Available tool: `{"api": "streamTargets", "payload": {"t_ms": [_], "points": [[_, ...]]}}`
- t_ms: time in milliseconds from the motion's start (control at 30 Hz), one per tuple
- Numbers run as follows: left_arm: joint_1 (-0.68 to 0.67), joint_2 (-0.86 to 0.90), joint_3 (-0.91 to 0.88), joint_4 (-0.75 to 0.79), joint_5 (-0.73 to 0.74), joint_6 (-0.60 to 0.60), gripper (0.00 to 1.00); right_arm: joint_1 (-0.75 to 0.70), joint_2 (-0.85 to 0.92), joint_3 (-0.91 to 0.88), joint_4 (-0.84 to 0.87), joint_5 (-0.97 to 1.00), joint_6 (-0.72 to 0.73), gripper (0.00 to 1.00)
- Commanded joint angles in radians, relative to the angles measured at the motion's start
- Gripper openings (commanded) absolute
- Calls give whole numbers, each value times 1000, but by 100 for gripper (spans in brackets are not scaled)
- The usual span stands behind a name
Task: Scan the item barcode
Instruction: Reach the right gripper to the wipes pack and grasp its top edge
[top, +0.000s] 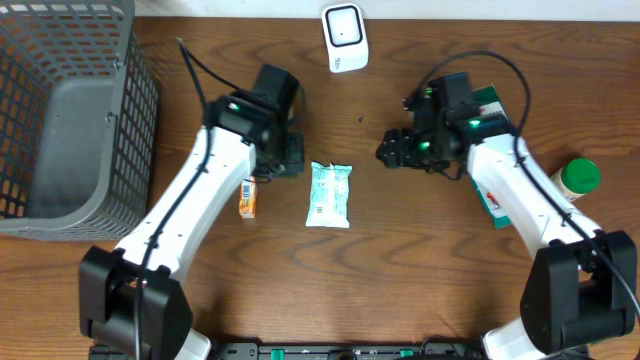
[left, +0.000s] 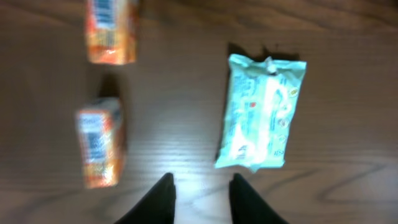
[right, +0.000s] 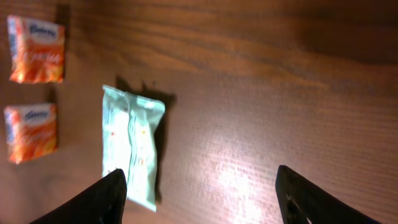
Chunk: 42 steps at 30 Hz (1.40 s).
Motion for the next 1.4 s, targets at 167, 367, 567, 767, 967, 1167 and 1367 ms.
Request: {"api": "streamTargets", "payload": {"t_ms": [167,367,567,767,967,1167,1367], "points": [[-84,35,-163,181,-14,-98,10,-42,56,-7,0,-203,-165,75],[-101,60,-254,309,-54,-135,10,-34,114,-8,21,-257,-178,84],[-102,123,-261,323,-53,-134,10,-30,153,-11,50,-319,-194,84],[-102,199,-261,350,-47,-134,10,0,194,-21,100,-353,-193,83],[-101,246,-261,400,25,-132,10,3,226,-22,115,-391,-193,82],[-101,249,-261,426,33,-130,10,3,277,-39,158,-475,-193,75],[-101,249,-261,429,34,-130,11,5,356,-65,238,-574,-193,69]]}}
